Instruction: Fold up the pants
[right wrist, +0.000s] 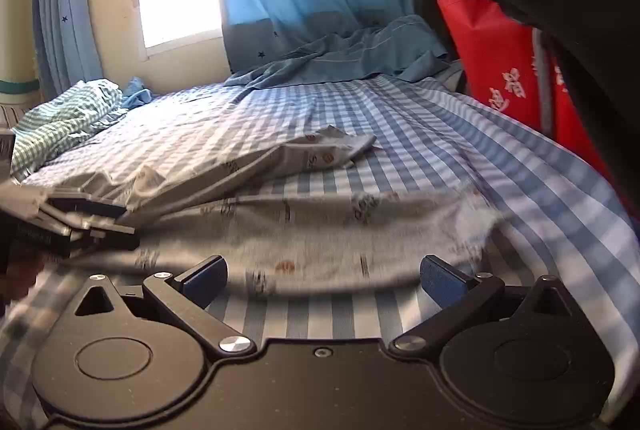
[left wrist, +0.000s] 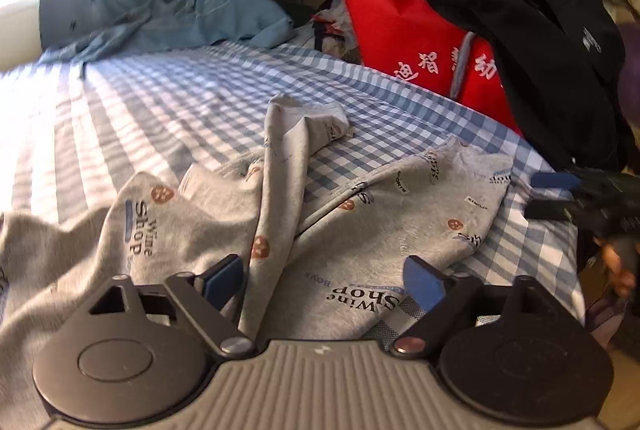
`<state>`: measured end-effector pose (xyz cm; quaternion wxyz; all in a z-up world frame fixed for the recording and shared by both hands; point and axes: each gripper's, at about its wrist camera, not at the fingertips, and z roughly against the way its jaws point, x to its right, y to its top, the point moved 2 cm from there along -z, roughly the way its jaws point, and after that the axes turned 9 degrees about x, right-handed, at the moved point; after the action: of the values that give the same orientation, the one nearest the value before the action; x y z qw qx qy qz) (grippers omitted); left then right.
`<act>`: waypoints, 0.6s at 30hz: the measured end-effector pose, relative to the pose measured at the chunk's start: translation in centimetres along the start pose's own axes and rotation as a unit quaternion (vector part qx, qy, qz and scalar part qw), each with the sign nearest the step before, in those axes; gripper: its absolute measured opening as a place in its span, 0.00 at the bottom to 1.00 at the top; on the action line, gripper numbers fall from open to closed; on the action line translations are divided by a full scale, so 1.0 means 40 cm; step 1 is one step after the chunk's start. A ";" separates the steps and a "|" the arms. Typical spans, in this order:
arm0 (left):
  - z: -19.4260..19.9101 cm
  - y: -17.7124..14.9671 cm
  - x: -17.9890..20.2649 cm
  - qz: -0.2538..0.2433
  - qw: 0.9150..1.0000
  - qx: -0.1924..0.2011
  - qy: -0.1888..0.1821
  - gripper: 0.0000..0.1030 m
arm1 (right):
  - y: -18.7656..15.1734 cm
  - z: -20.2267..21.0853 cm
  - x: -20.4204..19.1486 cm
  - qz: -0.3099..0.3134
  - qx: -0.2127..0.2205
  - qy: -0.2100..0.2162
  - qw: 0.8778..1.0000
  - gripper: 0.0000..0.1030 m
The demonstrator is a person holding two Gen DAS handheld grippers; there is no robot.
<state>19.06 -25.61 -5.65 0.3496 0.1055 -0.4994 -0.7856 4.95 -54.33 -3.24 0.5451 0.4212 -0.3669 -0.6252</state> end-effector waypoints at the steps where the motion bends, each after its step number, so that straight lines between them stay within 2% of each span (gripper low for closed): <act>1: 0.000 0.003 -0.007 0.013 1.000 -0.004 0.002 0.77 | 0.022 -0.025 0.004 -0.002 -0.003 0.009 1.000 0.99; 3: -0.006 0.004 -0.016 0.035 0.999 -0.014 0.007 0.47 | 0.074 -0.088 0.007 -0.005 -0.009 0.026 1.000 0.99; 5: -0.011 0.006 -0.027 0.060 0.998 -0.020 0.020 0.38 | 0.119 -0.149 0.006 -0.013 -0.013 0.037 0.999 0.99; 8: -0.014 0.002 -0.043 0.084 0.996 -0.017 0.024 0.31 | 0.188 -0.253 -0.002 -0.026 -0.024 0.052 0.998 0.99; 12: -0.020 0.004 -0.063 0.113 0.993 -0.021 0.034 0.17 | 0.264 -0.418 -0.014 -0.041 -0.060 0.046 0.996 0.99; 13: -0.022 0.003 -0.067 0.119 0.992 -0.023 0.037 0.15 | 0.278 -0.461 -0.017 -0.039 -0.069 0.039 0.996 0.99; 15: -0.021 0.004 -0.069 0.123 0.991 -0.023 0.045 0.13 | 0.302 -0.554 -0.024 -0.033 -0.085 -0.007 0.996 0.95; 18: -0.025 0.004 -0.063 0.121 0.991 -0.025 0.059 0.08 | 0.321 -0.671 -0.033 -0.020 -0.113 -0.049 0.992 0.87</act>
<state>21.46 -24.71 -6.45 0.4733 0.0815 -0.4677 -0.7420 34.66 -54.76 -1.36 0.5576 0.3328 -0.3118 -0.6936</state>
